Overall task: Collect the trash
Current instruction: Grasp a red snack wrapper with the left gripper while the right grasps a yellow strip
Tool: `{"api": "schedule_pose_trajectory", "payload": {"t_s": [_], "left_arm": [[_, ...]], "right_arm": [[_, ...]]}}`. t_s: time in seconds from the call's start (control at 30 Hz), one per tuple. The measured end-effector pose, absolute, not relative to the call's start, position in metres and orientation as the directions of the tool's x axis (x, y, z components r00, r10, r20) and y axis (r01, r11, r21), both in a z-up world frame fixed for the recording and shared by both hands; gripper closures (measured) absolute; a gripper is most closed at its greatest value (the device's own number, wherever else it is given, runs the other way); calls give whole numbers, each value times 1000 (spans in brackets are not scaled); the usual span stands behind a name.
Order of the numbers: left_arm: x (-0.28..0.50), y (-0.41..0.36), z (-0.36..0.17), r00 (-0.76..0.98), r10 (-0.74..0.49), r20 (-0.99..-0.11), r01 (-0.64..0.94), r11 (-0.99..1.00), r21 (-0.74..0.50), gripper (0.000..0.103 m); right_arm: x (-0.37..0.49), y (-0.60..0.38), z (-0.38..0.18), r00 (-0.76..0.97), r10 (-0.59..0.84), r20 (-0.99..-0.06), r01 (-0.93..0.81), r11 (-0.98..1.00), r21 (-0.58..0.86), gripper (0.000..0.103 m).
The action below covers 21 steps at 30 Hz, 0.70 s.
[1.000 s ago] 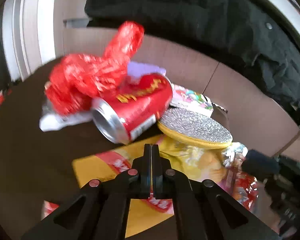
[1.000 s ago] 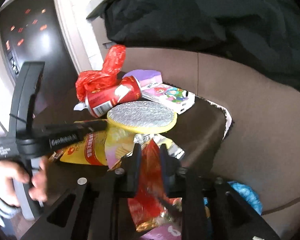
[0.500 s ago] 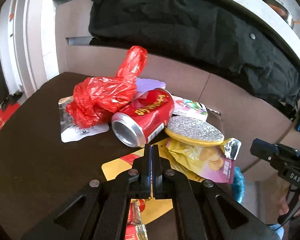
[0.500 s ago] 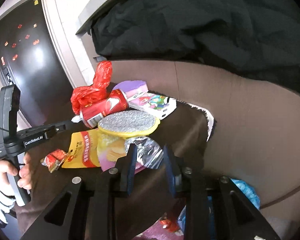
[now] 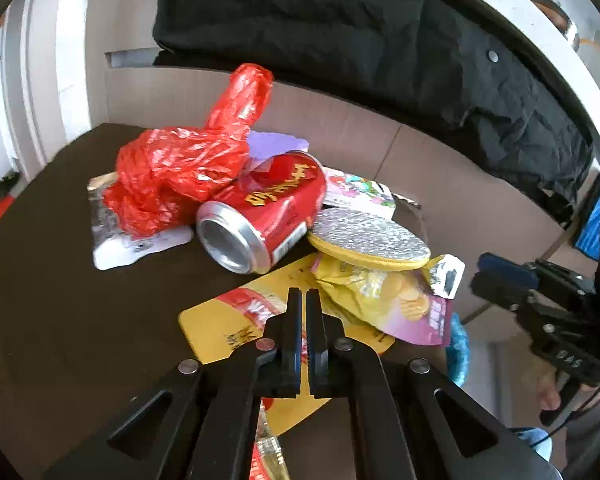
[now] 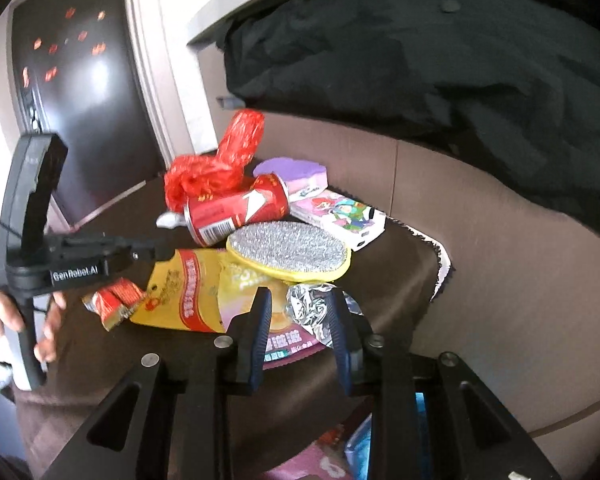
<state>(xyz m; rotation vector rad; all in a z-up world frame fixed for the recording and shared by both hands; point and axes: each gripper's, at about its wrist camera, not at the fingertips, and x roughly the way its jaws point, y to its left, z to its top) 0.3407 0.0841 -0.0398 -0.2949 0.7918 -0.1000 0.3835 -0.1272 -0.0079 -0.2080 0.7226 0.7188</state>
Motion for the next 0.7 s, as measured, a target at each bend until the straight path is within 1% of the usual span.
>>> {"api": "schedule_pose_trajectory", "payload": {"t_s": [0.13,0.2,0.27,0.33,0.43,0.47,0.6,0.67,0.7], "left_arm": [[343,78,-42,692,-265,-671,25,938,-345,83],[343,72,-42,681,-297,-669,65,935,-348,81],[342,68,-41,675,-303,-673,82,937,-339,79],[340,70,-38,677,-293,-675,78,941,-331,77],[336,82,-31,692,-265,-671,48,945,-324,77],[334,89,-28,698,-250,-671,35,948,-316,77],[325,113,-21,713,-199,-673,-13,955,-295,77],[317,126,-19,716,-181,-674,-38,954,-296,77],[314,131,-19,717,-177,-674,-44,954,-298,77]], "right_arm": [[388,-123,-19,524,493,-694,-671,742,21,76],[396,-127,-25,519,490,-700,-657,752,39,76],[409,-136,-29,526,502,-687,-623,777,92,76],[426,-147,-37,490,543,-682,-585,785,205,70],[434,-140,-55,387,592,-707,-571,756,321,70],[428,-131,-58,363,607,-707,-593,736,328,70],[389,-77,-65,320,617,-719,-712,657,247,70],[373,-51,-65,297,622,-724,-747,624,230,78],[369,-42,-65,288,623,-727,-755,615,228,91]]}}
